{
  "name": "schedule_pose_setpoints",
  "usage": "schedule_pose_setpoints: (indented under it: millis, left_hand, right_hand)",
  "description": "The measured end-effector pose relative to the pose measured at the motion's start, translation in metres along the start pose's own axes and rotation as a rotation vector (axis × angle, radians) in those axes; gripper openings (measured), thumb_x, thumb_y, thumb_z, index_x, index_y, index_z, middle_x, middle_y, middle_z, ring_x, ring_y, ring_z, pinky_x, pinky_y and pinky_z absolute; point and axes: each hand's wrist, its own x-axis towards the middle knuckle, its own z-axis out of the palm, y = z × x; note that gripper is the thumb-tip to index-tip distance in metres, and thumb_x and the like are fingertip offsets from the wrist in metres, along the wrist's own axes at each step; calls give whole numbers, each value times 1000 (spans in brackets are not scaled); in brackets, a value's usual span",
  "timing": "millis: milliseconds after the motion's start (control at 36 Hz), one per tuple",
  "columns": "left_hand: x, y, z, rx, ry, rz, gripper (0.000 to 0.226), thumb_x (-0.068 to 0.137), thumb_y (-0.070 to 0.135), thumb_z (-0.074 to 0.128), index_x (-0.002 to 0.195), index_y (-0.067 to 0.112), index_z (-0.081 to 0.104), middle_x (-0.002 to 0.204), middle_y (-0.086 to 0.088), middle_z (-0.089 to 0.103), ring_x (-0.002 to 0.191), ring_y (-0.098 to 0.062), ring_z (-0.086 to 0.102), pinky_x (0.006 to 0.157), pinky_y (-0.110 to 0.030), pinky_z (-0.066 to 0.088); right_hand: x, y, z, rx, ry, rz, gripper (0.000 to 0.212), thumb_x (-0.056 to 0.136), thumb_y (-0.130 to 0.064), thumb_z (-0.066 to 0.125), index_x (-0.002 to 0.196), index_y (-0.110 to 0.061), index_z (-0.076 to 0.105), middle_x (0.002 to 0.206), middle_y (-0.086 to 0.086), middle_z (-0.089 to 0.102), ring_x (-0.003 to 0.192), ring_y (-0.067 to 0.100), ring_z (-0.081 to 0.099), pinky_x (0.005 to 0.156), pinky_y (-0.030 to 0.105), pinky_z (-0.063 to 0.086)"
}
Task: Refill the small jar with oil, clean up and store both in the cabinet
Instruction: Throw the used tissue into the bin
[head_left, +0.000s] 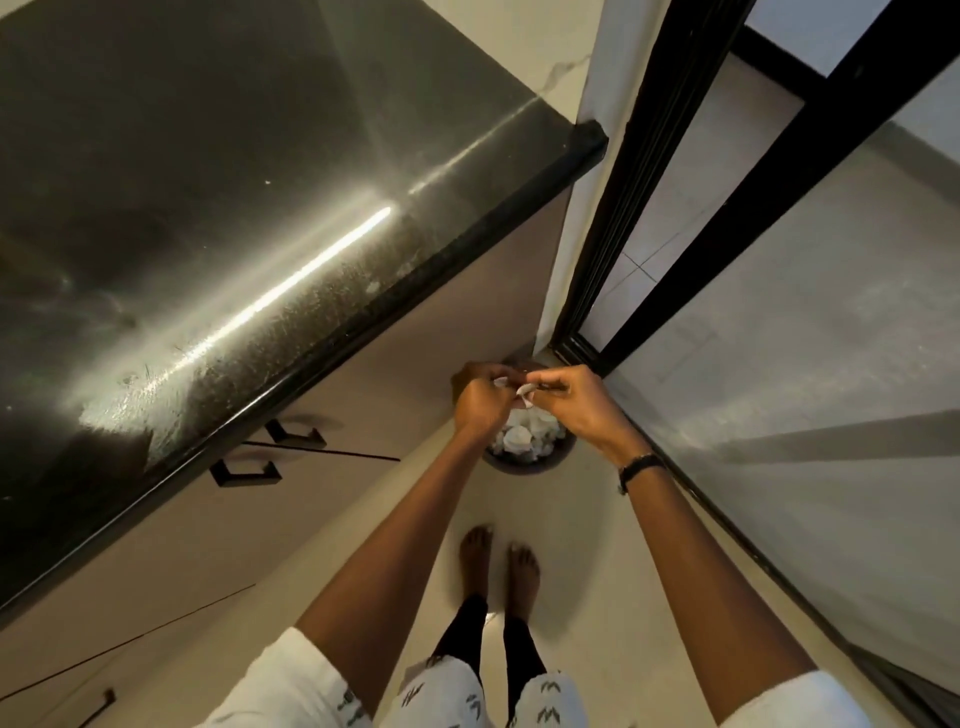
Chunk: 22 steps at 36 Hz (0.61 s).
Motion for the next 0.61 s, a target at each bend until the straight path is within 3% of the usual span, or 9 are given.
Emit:
schedule_pose_setpoints:
  millis: [56, 111, 167, 250, 306, 389, 444, 528, 611]
  left_hand:
    - [2, 4, -3, 20, -157, 42, 15, 87, 1, 62, 101, -5, 67, 92, -13, 67, 90, -20, 63, 72, -22, 53]
    - [4, 8, -5, 15, -325, 83, 26, 89, -4, 60, 114, -7, 61, 101, -11, 61, 95, -17, 57, 69, -10, 46]
    - [6, 8, -3, 83, -388, 128, 32, 90, -1, 60, 122, -4, 58, 110, -13, 61, 99, -18, 56, 77, -17, 45]
    - [10, 1, 1, 21, -229, 116, 25, 88, -4, 59, 112, -4, 62, 106, -12, 64, 99, -20, 60, 88, -31, 51]
    - [13, -4, 5, -81, -86, 55, 17, 84, -10, 59, 97, -4, 68, 97, -12, 69, 93, -25, 66, 86, -41, 56]
    - [15, -9, 11, -3, 77, 100, 15, 78, -7, 63, 83, 3, 72, 85, -7, 72, 81, -20, 68, 77, -34, 58]
    - [14, -10, 15, 53, 138, 133, 9, 79, -1, 65, 81, 5, 71, 83, -7, 72, 77, -18, 67, 73, -30, 56]
    - [16, -10, 18, 54, 116, 123, 5, 81, 4, 67, 84, 5, 71, 89, -8, 71, 82, -19, 66, 76, -32, 55]
    - [19, -12, 18, 32, -17, 73, 16, 86, 1, 61, 97, 3, 71, 95, -1, 69, 87, -13, 62, 78, -20, 49]
  right_hand:
    - [4, 1, -2, -75, 130, -40, 22, 82, -2, 71, 103, 1, 72, 99, 11, 72, 87, 11, 64, 71, 6, 46]
    - [10, 4, -2, -117, 259, -39, 13, 77, -1, 74, 89, 0, 76, 85, 12, 74, 71, 8, 62, 59, 4, 43]
    - [15, 7, -2, -147, 329, -7, 8, 72, 1, 76, 79, -4, 77, 76, 10, 73, 64, 7, 60, 59, 9, 46]
    - [21, 9, -1, -207, 392, 57, 10, 70, -1, 78, 74, -9, 76, 76, 7, 73, 73, 16, 65, 69, 26, 53]
    - [22, 7, -1, -243, 404, 94, 11, 70, -4, 79, 78, -10, 75, 83, 9, 72, 81, 23, 67, 70, 27, 53]
    - [22, 5, 0, -297, 376, 135, 18, 78, -11, 74, 94, -6, 68, 100, 14, 68, 93, 31, 63, 65, 26, 43]
    - [22, 6, 2, -318, 315, 138, 25, 84, -13, 68, 106, -3, 63, 112, 17, 64, 104, 34, 59, 70, 27, 40]
    - [24, 14, 5, -303, 230, 95, 30, 86, -10, 65, 113, 1, 63, 115, 20, 64, 110, 34, 57, 80, 31, 44]
    - [24, 19, 5, -231, 197, 101, 27, 85, -6, 59, 110, 1, 65, 108, 19, 67, 103, 32, 61, 76, 26, 44]
